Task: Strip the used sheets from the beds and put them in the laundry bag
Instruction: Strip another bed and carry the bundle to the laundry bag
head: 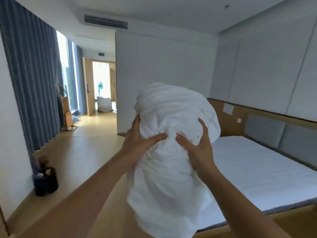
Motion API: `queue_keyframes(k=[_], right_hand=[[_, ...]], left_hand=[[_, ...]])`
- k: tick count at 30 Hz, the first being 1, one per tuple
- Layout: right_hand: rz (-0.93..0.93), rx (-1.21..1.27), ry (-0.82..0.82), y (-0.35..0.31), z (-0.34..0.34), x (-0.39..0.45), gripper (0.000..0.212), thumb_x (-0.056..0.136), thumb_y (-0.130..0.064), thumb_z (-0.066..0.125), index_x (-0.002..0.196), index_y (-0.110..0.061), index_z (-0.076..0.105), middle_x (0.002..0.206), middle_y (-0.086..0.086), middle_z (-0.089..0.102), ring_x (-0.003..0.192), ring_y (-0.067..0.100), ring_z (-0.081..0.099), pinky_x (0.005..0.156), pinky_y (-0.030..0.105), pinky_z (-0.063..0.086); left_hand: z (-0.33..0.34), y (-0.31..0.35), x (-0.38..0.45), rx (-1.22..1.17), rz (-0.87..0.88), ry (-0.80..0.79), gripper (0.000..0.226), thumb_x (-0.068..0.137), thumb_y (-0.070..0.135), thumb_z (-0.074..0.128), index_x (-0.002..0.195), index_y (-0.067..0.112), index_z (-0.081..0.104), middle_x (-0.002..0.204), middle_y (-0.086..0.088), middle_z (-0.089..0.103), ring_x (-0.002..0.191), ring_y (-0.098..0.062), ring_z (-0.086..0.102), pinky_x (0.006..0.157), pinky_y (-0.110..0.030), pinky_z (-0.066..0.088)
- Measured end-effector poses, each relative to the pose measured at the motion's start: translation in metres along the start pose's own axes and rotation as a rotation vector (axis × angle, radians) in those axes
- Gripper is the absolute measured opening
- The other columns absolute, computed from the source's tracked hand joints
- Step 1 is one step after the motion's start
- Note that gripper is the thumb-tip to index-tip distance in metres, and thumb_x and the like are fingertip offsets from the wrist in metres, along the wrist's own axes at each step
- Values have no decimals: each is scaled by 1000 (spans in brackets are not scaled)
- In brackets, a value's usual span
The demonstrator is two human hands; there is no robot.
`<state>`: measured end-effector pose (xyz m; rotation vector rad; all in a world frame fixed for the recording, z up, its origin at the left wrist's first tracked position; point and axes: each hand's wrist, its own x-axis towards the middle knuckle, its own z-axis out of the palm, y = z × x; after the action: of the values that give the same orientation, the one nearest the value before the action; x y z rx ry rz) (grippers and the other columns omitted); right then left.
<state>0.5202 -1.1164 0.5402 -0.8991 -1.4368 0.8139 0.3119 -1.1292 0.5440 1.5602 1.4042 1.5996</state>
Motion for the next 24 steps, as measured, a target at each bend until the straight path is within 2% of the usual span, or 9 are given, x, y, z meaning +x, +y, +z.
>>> queue_keyframes(k=[3,6,9,12,14,18,21,24], right_hand=[[46,28,-100,37,77,35,118,44,-80,76,149,-59,27,150,-13,43,132,14,47,108,37,42],[70,51,-183,88,150,77,117,45,-82,74,149,-58,26,143,-20,41,131,11,44,105,33,39],[102,97,-239,138,221,126,117,51,-80,81,152,-55,28,141,-23,43,128,8,46,107,34,40],[169,137,-312,178,291,177,111,60,-73,86,153,-48,31,145,-20,45,129,8,47,110,33,40],[197,139,-356,205,340,209,112,55,-79,81,152,-50,32,148,-20,47,133,9,49,116,41,41],[272,120,-423,247,430,266,118,45,-87,74,149,-56,29,140,-19,47,131,13,49,115,45,42],[302,88,-448,279,487,307,119,46,-85,73,151,-55,27,146,-13,45,134,19,48,115,47,42],[297,59,-458,313,547,359,119,45,-84,72,152,-54,27,150,-9,46,134,20,48,113,46,42]], left_hand=[[-52,-52,29,29,-47,83,140,39,88,83,156,53,17,156,19,41,144,-15,42,119,-49,38],[-92,-110,68,82,-123,160,138,39,90,81,155,55,16,152,18,43,142,-15,43,117,-49,40],[-130,-169,118,112,-195,207,135,39,89,82,154,54,21,148,16,48,137,-16,49,115,-48,43],[-165,-212,171,124,-271,247,126,40,87,81,149,52,28,135,23,49,126,-8,51,110,-32,40],[-191,-235,205,141,-343,284,132,38,81,78,154,49,22,131,25,46,124,-7,48,105,-27,37],[-243,-288,272,151,-441,331,143,41,83,82,161,41,16,150,17,41,135,-14,44,114,-34,38],[-274,-332,323,157,-485,347,141,47,84,82,162,39,12,157,12,35,141,-19,40,113,-34,35],[-305,-387,385,158,-529,370,145,40,84,79,161,41,12,161,8,34,146,-24,38,117,-40,34]])
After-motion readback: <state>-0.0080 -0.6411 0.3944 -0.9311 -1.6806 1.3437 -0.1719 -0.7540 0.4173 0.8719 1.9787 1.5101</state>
